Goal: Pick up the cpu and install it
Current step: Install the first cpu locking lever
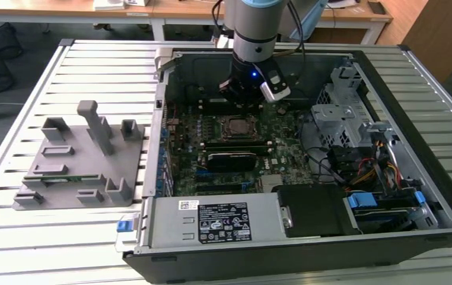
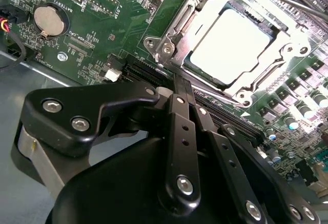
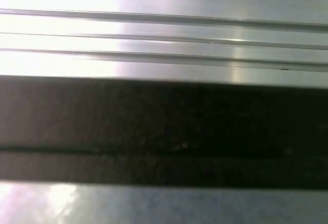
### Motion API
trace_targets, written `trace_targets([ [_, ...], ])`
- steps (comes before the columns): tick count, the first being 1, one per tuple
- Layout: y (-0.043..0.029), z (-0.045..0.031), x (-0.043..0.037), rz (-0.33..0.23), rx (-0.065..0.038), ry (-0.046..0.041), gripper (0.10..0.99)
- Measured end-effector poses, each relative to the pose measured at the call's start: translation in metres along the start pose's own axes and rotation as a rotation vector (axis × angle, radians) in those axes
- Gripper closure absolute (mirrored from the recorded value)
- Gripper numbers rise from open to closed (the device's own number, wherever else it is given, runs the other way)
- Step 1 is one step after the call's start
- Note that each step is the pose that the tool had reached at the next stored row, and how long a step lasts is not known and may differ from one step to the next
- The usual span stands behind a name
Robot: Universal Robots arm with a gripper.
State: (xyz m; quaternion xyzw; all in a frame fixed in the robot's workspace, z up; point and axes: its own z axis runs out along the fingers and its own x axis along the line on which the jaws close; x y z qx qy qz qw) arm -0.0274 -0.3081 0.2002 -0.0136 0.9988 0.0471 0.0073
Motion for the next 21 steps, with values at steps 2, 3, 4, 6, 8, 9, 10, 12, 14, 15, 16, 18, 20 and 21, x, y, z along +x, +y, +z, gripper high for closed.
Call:
trace_targets([
  [2,0.0,0.0001,0.0,0.0,0.005,0.0001,0.98],
  [3,-0.0001,0.0003,0.0,0.0,0.01,0.0004,0.98],
  [4,-0.0001,0.0006,0.0,0.0,0.015,0.0006,0.98],
  [6,-0.0002,0.0016,0.0,0.0,0.022,0.0009,0.98],
  [8,-0.0004,0.0026,0.0,0.0,0.029,0.0015,0.98],
  [9,-0.0005,0.0032,0.0,0.0,0.032,0.0017,0.98],
  [10,-0.0006,0.0038,0.0,0.0,0.034,0.0017,0.98],
  [12,-0.0006,0.0048,-0.0001,0.0,0.037,0.0015,0.98],
  [14,-0.0006,0.0049,-0.0001,0.0,0.037,0.0014,0.98],
  [15,-0.0006,0.0049,-0.0001,0.0,0.037,0.0014,0.98],
  [16,-0.0006,0.0046,-0.0001,0.0,0.038,0.0014,0.98],
  [18,-0.0004,0.0034,-0.0003,0.0,0.036,0.0008,0.98],
  [20,0.0,0.0021,-0.0004,-0.001,0.035,0.0001,0.98],
  [21,0.0,0.0015,-0.0004,-0.001,0.035,0.0003,0.98],
])
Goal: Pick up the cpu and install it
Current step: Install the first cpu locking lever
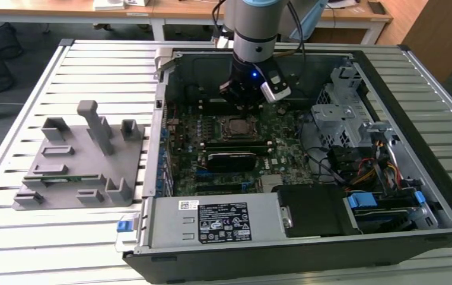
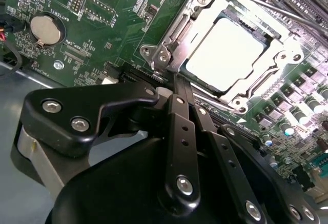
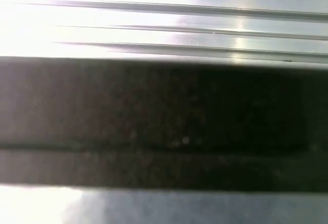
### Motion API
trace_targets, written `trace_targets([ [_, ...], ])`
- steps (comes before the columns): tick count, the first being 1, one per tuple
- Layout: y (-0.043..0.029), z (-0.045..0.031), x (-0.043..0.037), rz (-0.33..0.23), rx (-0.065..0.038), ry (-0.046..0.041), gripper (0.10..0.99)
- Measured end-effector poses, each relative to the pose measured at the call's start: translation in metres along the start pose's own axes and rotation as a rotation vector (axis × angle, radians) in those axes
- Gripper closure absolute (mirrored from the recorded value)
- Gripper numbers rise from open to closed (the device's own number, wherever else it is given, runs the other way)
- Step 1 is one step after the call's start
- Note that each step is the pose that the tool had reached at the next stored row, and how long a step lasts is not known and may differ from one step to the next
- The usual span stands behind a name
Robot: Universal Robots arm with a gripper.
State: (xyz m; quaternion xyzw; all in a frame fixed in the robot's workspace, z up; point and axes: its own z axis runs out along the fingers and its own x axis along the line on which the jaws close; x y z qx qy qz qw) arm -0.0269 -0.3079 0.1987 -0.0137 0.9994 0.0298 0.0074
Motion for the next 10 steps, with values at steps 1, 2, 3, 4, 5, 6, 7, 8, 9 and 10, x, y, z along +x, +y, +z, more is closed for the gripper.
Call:
trace_targets([
  [1,-0.0001,-0.0005,0.0001,0.0,0.001,0.0006,0.98],
  [2,-0.0002,-0.0008,0.0001,0.0,0.001,0.0007,0.98],
  [3,-0.0001,-0.0009,0.0001,0.0,0.001,0.0006,0.98],
  [4,-0.0001,-0.001,0.0001,0.0,0.001,0.0006,0.98],
  [5,-0.0002,-0.0011,0.0001,0.0,0.001,0.0008,0.98],
  [6,-0.0002,-0.0012,0.0002,0.0,0.001,0.0009,0.98],
  [7,-0.0002,-0.0011,0.0002,0.0,0.001,0.001,0.98],
  [8,-0.0002,-0.0009,0.0001,0.0,0.002,0.0009,0.98],
  [9,-0.0002,-0.0007,0.0001,0.0,0.003,0.0009,0.98],
  [10,-0.0003,-0.0004,0.0001,0.0,0.004,0.0011,0.98],
])
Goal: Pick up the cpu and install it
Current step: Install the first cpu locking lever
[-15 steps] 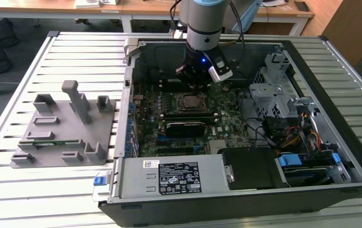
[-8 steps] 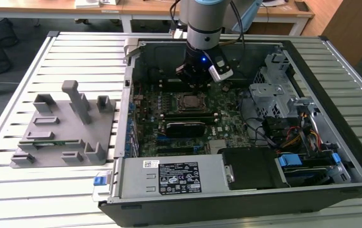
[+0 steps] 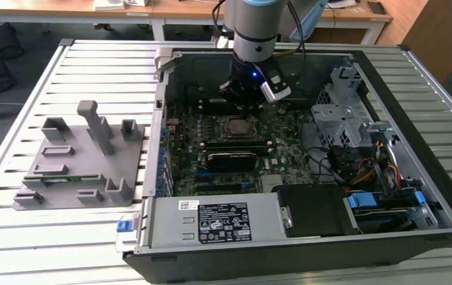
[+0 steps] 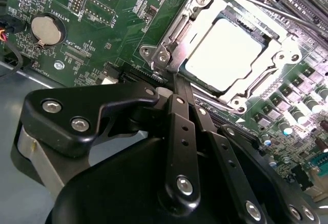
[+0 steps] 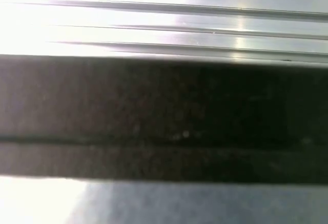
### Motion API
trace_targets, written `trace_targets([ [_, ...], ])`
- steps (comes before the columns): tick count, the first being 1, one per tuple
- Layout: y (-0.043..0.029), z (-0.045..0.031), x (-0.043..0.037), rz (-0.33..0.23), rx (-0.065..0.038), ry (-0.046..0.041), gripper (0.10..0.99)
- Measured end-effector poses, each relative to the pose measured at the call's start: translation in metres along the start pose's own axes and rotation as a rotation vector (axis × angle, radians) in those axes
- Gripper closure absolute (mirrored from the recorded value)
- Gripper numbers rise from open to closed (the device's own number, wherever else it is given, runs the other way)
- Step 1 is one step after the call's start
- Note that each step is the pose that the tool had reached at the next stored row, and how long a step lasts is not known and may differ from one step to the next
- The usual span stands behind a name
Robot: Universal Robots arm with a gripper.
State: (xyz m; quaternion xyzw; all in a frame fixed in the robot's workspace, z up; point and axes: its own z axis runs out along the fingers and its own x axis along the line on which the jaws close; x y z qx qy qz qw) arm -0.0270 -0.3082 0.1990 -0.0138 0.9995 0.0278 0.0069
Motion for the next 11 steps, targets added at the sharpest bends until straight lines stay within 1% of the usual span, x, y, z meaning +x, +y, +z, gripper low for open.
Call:
trace_targets([
  [7,-0.0002,0.0021,-0.0001,0.0,0.009,0.0016,0.98],
  [11,-0.0003,0.0032,-0.0005,0.0,0.01,0.0019,0.98],
])
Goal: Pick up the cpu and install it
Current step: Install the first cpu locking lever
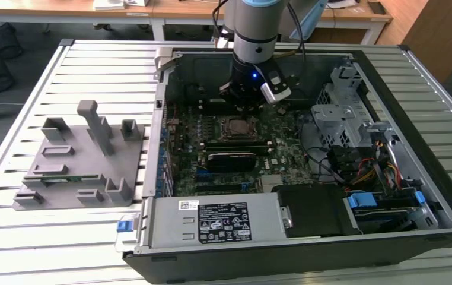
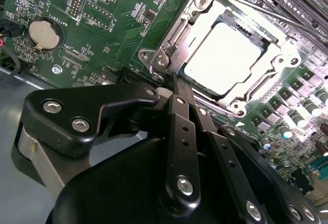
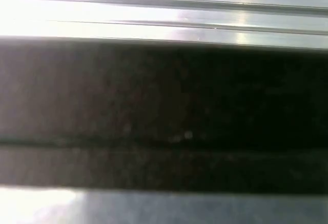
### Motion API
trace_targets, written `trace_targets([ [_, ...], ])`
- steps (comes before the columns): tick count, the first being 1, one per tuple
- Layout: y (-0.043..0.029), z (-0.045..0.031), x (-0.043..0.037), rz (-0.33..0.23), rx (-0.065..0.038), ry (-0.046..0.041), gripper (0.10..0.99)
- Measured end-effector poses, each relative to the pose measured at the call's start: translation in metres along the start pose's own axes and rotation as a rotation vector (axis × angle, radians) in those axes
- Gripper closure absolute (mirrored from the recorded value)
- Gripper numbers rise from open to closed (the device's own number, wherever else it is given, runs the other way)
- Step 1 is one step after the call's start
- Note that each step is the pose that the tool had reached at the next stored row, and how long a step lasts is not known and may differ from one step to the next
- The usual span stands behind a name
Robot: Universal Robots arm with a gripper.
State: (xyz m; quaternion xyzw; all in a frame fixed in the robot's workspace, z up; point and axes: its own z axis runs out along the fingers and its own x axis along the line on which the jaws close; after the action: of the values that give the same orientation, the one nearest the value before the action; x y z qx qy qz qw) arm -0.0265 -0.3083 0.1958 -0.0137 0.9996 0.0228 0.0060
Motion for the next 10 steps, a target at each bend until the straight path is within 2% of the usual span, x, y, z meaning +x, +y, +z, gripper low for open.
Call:
trace_targets([
  [2,-0.0001,0.0007,-0.0007,0.0,0.0,0.0005,0.98],
  [4,-0.0001,0.0011,-0.0013,0.0,-0.004,0.0004,0.98],
  [10,-0.0007,0.0007,-0.0012,0.0,-0.04,0.0003,0.98],
])
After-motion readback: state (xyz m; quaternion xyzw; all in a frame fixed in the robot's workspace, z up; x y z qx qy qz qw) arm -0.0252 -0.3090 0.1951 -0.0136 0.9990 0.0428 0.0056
